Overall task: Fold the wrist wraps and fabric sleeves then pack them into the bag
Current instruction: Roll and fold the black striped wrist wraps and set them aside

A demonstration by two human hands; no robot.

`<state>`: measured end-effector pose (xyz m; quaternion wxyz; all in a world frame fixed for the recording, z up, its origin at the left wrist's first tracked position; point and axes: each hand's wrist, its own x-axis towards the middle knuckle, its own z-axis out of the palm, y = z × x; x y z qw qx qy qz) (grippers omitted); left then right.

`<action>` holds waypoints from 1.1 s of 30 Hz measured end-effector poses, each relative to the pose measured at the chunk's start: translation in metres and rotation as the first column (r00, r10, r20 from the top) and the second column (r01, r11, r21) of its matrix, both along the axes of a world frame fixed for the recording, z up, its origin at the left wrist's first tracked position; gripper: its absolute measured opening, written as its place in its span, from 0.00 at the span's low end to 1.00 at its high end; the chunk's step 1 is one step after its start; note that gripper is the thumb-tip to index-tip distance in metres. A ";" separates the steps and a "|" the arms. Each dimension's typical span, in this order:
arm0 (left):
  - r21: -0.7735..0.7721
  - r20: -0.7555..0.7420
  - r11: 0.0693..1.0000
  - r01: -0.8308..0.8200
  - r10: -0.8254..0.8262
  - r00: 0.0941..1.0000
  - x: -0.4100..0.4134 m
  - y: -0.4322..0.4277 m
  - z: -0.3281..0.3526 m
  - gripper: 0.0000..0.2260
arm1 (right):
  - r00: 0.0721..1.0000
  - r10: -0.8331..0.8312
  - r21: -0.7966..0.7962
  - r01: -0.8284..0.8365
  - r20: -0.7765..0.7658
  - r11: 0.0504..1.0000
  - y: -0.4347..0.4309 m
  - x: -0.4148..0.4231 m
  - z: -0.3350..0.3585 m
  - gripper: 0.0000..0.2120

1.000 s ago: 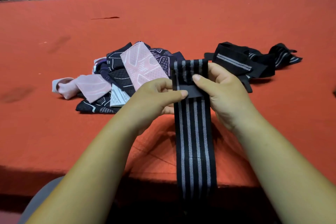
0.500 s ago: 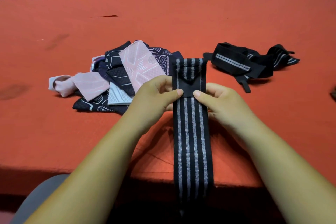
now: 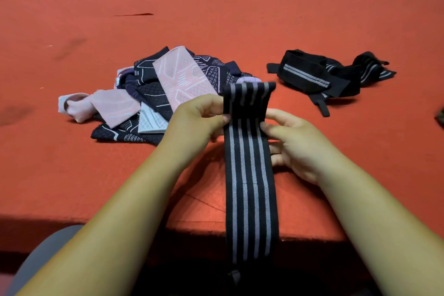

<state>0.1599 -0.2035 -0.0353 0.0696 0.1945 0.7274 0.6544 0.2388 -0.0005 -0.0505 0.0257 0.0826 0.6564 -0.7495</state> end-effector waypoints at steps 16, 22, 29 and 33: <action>-0.015 0.043 0.998 0.062 -0.061 0.997 0.012 -0.002 0.005 0.18 | 0.999 -0.044 0.046 0.045 -0.030 0.998 -0.003 0.002 -0.001 0.13; 0.137 0.244 0.989 0.060 -0.092 0.965 0.016 0.000 0.008 0.13 | 0.993 -0.104 0.044 0.107 -0.055 0.993 -0.003 -0.001 0.002 0.13; 0.106 0.255 0.992 0.072 -0.097 0.962 0.021 -0.002 0.001 0.12 | 0.990 -0.096 0.161 0.111 -0.103 0.981 -0.003 -0.002 -0.004 0.12; 0.126 0.295 0.991 0.051 -0.086 0.952 0.019 -0.003 -0.004 0.13 | 0.990 -0.060 0.235 0.089 -0.127 0.968 -0.004 0.003 -0.006 0.11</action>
